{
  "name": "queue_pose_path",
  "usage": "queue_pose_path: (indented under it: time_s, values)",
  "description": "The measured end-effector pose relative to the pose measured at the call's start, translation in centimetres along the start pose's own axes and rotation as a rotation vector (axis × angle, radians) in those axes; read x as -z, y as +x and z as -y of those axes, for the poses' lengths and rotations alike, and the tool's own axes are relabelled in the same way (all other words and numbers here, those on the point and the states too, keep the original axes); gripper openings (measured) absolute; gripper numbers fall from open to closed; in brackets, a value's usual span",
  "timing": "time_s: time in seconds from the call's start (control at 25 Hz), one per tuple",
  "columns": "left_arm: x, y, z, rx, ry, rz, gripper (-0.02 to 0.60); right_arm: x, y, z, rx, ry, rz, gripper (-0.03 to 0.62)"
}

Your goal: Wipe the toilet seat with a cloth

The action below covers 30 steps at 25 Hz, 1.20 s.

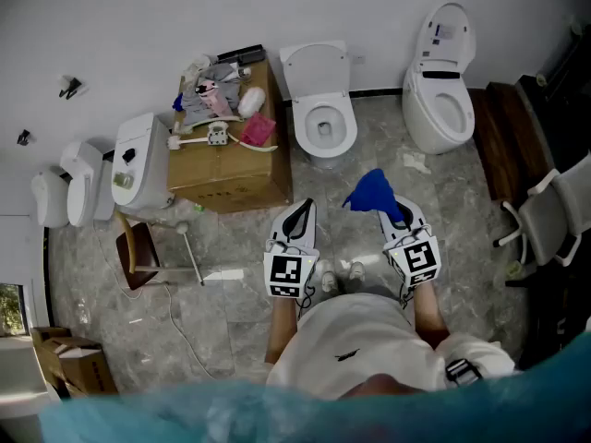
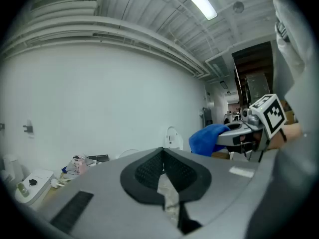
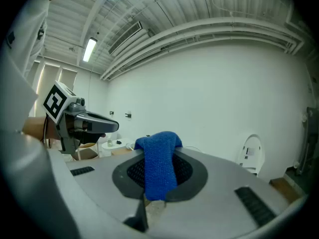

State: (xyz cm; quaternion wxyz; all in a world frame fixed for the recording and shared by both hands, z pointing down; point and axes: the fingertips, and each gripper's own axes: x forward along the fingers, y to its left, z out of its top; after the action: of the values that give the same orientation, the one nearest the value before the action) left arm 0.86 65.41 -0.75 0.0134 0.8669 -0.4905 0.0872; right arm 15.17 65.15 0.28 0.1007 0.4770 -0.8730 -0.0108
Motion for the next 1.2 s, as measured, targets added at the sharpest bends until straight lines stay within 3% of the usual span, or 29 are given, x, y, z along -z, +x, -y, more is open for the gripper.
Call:
queue_pose_path:
  time_s: [0.72, 1.2]
  values:
    - [2.2, -1.3, -2.6, 0.07, -0.007, 0.0, 0.009, 1.4, 1.7, -3.8, 0.072, 0.02, -0.029, 0.021]
    - [2.5, 5.4, -6.0, 0.046, -0.017, -0.038, 0.009, 2.0, 7.7, 1.2, 0.054, 0.032, -0.041, 0.021]
